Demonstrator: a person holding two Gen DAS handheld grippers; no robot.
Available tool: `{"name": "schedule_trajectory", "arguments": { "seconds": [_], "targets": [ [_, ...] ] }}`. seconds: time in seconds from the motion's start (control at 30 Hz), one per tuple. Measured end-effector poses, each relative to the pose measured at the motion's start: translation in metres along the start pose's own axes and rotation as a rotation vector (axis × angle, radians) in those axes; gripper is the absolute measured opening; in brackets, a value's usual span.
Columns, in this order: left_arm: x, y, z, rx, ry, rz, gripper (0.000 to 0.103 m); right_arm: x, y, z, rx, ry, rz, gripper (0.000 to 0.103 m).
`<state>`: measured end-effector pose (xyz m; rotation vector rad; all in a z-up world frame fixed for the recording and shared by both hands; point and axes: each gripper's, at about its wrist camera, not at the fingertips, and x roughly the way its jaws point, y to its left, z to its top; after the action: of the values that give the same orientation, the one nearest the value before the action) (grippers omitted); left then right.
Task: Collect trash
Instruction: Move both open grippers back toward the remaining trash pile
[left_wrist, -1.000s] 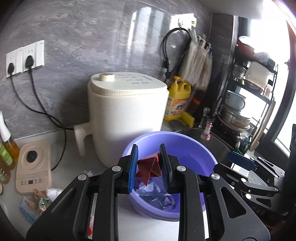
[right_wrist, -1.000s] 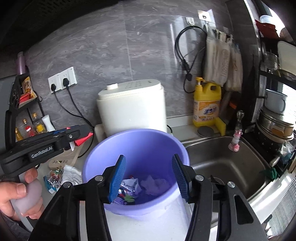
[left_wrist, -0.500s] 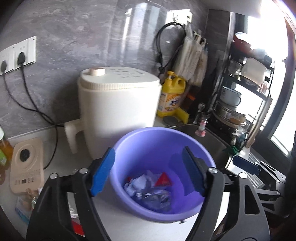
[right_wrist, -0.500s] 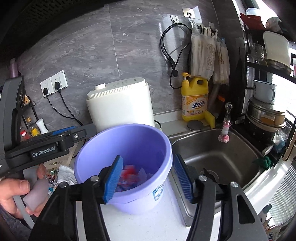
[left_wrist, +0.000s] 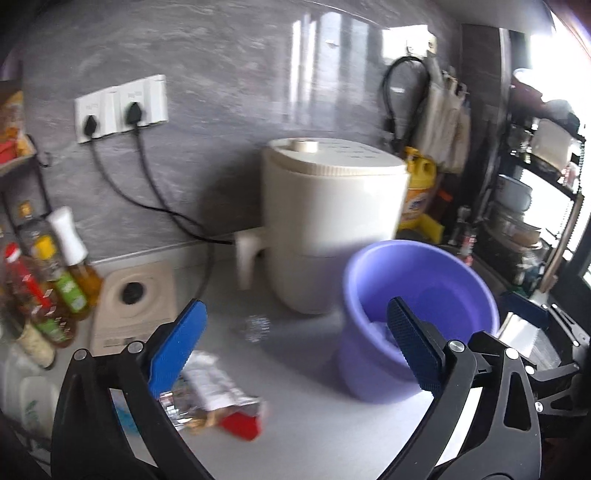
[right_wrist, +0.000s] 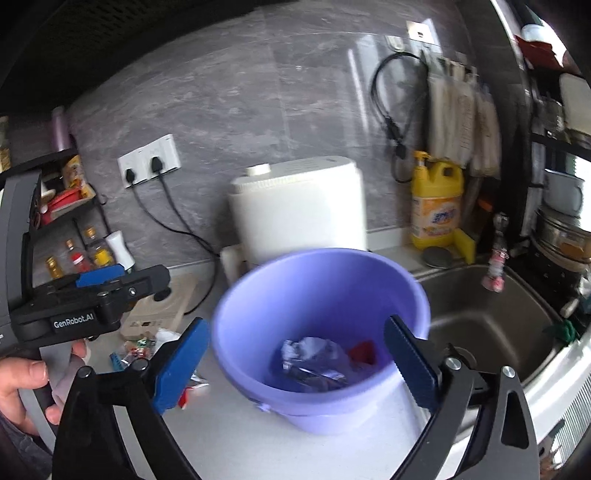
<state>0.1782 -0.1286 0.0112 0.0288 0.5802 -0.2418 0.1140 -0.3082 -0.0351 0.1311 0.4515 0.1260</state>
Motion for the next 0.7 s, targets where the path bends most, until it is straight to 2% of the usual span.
{"name": "schedule_trajectory", "arguments": {
  "seconds": [0.5,0.7],
  "targets": [
    [-0.045,0.086,-0.03,-0.137,-0.003,0.211,0.097,0.035,0.085,-0.001,-0.127,0.046,0.216,0.095],
    [-0.06,0.119,-0.046,-0.216,-0.011,0.252,0.097,0.047,0.115,-0.004,-0.184,0.067,0.27,0.094]
  ]
}}
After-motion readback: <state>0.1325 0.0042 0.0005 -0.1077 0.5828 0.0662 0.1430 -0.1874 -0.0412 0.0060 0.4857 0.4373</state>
